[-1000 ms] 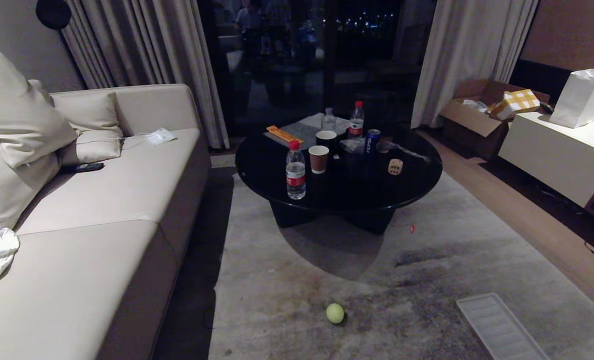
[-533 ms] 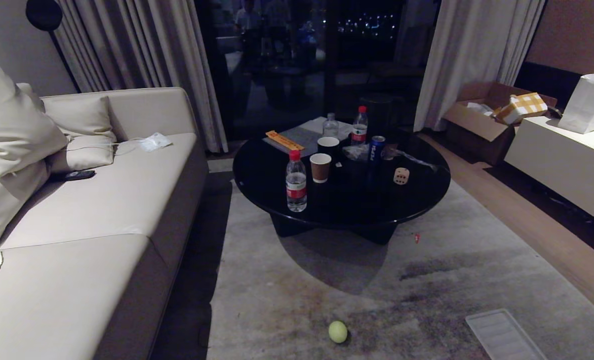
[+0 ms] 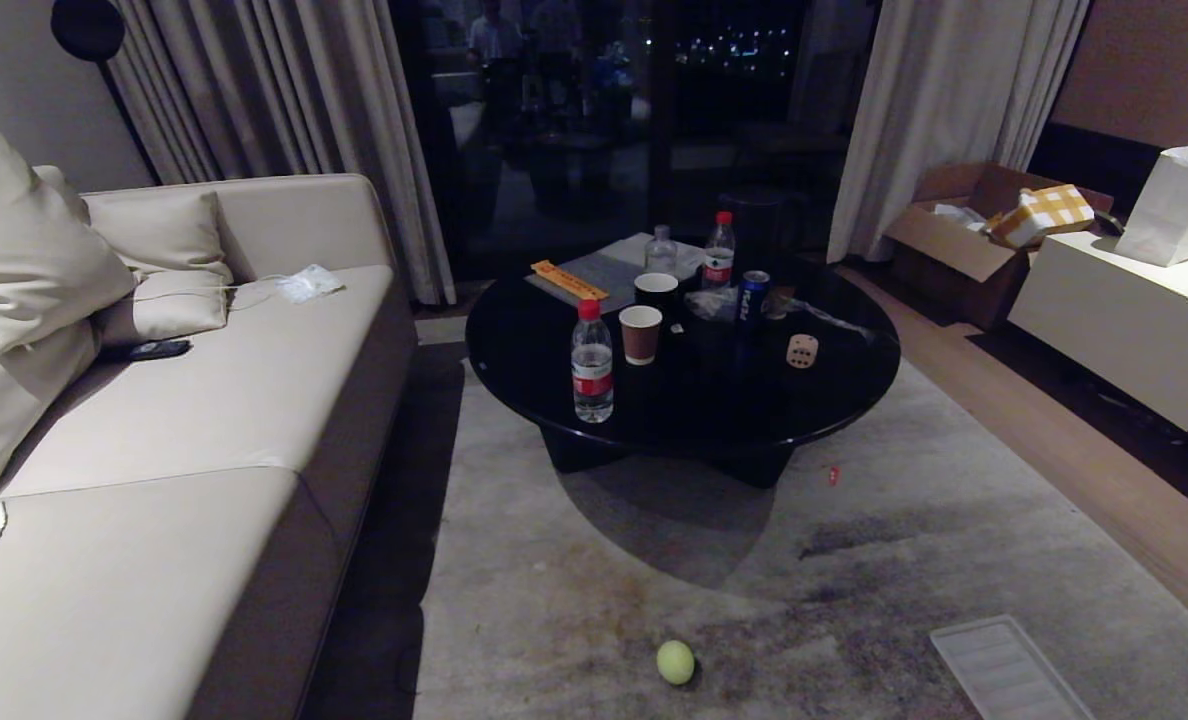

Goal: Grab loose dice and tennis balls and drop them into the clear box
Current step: Pick up the ball on the floor

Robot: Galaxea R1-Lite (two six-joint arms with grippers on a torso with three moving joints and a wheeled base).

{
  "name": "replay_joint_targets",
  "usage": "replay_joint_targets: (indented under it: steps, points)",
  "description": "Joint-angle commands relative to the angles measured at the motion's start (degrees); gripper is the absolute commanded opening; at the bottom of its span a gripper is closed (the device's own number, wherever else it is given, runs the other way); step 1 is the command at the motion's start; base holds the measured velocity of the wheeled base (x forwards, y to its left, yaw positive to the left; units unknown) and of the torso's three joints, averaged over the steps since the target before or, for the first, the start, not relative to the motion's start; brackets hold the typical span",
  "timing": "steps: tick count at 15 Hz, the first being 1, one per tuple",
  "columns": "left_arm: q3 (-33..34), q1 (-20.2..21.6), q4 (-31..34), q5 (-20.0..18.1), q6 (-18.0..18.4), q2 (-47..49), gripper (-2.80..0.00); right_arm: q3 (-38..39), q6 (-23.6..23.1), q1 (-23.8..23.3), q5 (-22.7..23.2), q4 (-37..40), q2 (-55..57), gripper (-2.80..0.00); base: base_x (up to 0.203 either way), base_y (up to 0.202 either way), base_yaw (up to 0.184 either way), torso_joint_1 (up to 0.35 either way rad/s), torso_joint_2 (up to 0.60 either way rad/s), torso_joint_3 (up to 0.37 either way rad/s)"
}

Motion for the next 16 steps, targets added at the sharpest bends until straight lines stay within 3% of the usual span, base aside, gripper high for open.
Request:
replay_joint_targets:
  steps: [1,16]
  points:
    - [0.09,0.00,0.02,0.03,0.00,0.02,-2.80,0.00,0.53,-0.02,-0.11,0.00,0.07,-2.80,0.000,0.000,0.000,0.000,0.00,0.000]
    - [0.09,0.00,-0.15,0.16,-0.26,0.09,-2.80,0.00,0.53,0.01,-0.11,0.00,0.07,-2.80,0.000,0.000,0.000,0.001,0.00,0.027]
